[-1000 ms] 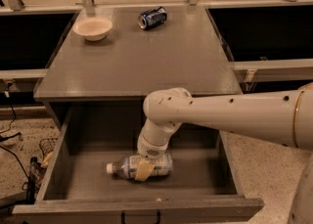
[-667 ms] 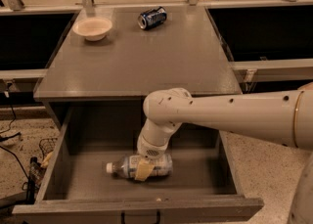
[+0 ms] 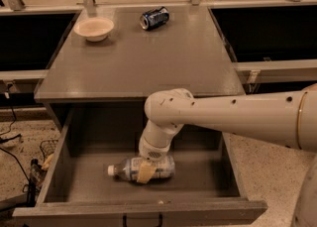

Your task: Pick blue plastic bottle from top drawer and place on counter

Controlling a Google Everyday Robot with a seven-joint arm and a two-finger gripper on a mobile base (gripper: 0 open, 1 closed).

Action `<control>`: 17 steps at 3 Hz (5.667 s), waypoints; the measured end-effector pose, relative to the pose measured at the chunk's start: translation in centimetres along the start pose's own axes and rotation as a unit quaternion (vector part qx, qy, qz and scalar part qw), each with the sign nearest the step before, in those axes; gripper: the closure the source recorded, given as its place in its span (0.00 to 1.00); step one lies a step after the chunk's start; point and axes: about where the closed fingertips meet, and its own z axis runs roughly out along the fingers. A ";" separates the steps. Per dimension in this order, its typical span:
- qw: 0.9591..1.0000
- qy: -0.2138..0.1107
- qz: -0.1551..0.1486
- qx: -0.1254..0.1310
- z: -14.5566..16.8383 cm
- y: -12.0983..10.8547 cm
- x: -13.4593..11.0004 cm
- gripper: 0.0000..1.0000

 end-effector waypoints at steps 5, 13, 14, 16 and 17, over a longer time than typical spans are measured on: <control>0.999 0.007 -0.007 0.050 -9.2 -0.6 0.4 1.00; 0.981 0.033 -0.020 0.189 -27.4 -3.8 -3.4 1.00; 0.980 0.037 -0.021 0.192 -27.6 -5.7 -3.8 1.00; 0.981 0.056 -0.038 0.182 -27.2 -11.4 -5.0 1.00; 0.983 0.069 -0.041 0.163 -25.9 -15.0 -5.3 1.00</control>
Offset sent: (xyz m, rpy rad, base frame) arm 0.0079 -0.0342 0.0822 -0.0323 -0.1210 -0.0306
